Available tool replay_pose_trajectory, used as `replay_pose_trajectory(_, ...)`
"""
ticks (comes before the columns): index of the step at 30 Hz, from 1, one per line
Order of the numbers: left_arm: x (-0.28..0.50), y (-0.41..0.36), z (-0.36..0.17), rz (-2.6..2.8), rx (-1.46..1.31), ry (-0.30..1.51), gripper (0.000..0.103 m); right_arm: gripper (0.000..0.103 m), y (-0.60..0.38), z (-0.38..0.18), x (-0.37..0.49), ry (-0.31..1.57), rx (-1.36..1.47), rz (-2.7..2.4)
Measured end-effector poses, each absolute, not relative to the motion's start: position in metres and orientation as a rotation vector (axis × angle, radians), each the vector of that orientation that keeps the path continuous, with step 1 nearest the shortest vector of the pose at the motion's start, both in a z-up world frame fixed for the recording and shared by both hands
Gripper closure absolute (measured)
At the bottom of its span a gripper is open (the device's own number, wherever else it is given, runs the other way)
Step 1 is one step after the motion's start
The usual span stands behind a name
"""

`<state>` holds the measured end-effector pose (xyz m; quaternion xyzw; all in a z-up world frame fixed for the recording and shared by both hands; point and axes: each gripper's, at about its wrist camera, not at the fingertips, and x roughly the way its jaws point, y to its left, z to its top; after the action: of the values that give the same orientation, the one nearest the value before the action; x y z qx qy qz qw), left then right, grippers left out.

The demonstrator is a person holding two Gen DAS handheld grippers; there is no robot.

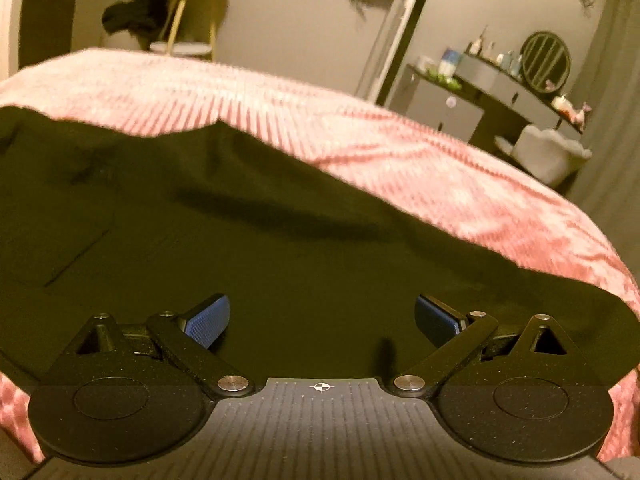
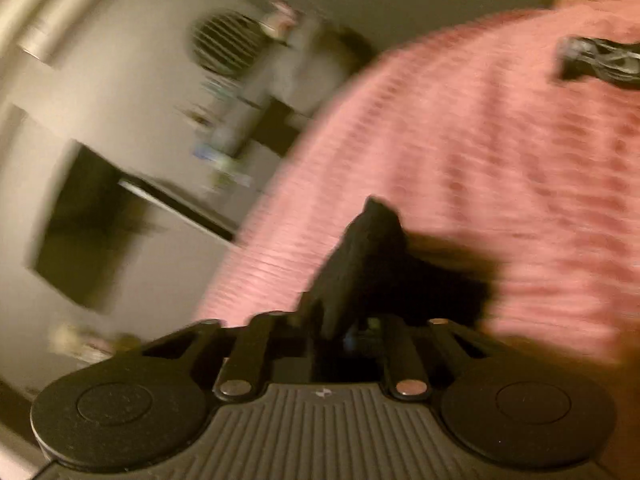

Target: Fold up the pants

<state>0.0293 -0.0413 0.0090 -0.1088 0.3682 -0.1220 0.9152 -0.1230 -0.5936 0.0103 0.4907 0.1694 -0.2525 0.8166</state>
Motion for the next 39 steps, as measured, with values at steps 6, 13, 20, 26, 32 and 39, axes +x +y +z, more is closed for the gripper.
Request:
replay_pose_trajectory(6,0.035,-0.034,-0.002,-0.217,-0.276,0.821,0.001,0.056,-0.604,-0.016,-0.148,0.339,1.123,-0.579)
replay_pose_trajectory(13,0.03,-0.045,-0.002,-0.218,-0.211,0.815,0.001,0.057,-0.622,-0.029,-0.139,0.318,1.205,-0.528)
replay_pose_trajectory(20,0.032,-0.042,0.0,-0.214,-0.247,0.806,0.001,0.073,-0.614,-0.024,-0.146,0.207,1.207,-0.428)
replay_pose_trajectory(26,0.031,-0.047,-0.001,-0.227,-0.222,0.811,0.001,0.056,-0.618,-0.036,-0.143,0.199,1.274,-0.462)
replay_pose_trajectory(32,0.03,-0.043,0.002,-0.237,-0.247,0.81,0.001,0.075,-0.605,-0.003,-0.131,0.25,1.127,-0.495)
replay_pose_trajectory(39,0.027,-0.041,0.007,-0.274,-0.274,0.79,0.001,0.077,-0.555,0.074,-0.114,0.19,0.934,-0.364)
